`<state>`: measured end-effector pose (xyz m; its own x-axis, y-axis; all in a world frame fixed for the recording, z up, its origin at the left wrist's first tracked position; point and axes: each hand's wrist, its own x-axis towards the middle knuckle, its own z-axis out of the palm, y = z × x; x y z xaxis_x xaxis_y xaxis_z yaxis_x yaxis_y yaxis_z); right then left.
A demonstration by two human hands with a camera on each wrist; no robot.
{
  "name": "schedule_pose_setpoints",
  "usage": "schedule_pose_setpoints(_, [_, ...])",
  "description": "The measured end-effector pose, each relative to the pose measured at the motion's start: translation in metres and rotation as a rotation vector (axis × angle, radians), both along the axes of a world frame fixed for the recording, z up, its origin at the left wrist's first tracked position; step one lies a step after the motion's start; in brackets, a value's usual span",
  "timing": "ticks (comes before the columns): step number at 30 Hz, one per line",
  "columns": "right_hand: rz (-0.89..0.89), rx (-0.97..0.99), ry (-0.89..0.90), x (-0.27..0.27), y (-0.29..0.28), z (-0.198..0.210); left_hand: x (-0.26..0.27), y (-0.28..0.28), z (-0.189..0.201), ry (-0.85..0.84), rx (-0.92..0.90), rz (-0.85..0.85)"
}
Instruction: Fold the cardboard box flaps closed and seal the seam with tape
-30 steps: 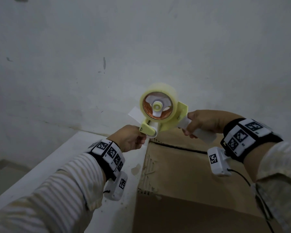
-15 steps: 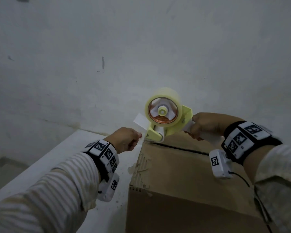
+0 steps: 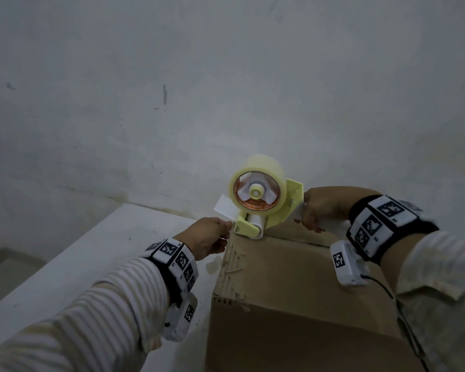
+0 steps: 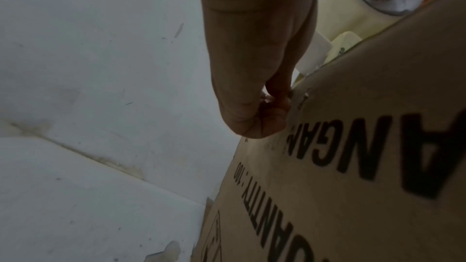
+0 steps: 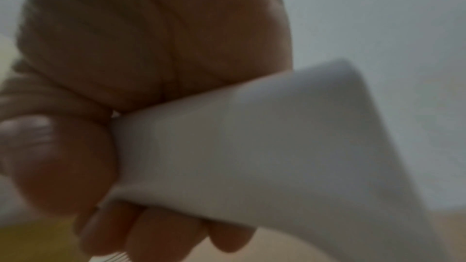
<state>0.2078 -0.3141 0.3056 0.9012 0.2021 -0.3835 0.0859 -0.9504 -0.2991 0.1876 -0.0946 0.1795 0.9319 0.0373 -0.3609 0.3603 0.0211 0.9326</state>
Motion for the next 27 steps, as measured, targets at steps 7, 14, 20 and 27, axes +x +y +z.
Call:
schedule_pose_setpoints(7, [0.003,-0.041,0.0,0.003,0.0,-0.008,-0.002,-0.003,0.002,-0.038,0.053,-0.047])
schedule_pose_setpoints(14, [-0.019,-0.032,0.0,0.003,0.005,-0.009,-0.009,0.004,0.01,0.015,0.385,-0.044])
schedule_pose_setpoints(20, [-0.059,0.001,-0.022,0.006,0.003,-0.022,-0.01,0.0,0.013,-0.143,0.127,0.044])
schedule_pose_setpoints(27, [-0.062,-0.038,0.001,0.002,0.005,-0.018,-0.011,-0.009,0.022,-0.151,0.2,-0.134])
